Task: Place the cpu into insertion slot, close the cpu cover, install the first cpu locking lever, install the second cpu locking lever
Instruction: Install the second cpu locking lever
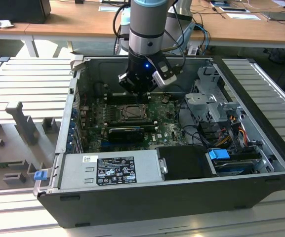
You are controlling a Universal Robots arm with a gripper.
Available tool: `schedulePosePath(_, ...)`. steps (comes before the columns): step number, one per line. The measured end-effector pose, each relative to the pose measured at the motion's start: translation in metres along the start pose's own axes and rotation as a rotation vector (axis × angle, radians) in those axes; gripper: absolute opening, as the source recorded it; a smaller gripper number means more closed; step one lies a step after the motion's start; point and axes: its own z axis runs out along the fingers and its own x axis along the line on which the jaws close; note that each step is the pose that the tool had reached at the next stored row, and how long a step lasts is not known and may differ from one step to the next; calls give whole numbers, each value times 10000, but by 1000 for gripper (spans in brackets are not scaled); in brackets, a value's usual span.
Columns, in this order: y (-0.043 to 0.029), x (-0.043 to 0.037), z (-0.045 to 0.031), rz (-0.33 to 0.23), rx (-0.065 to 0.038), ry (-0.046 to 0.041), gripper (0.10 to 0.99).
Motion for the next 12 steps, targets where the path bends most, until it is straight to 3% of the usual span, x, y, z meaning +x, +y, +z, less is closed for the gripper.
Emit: schedulePosePath(12,-70,6,-7,-1,0,-1,106)
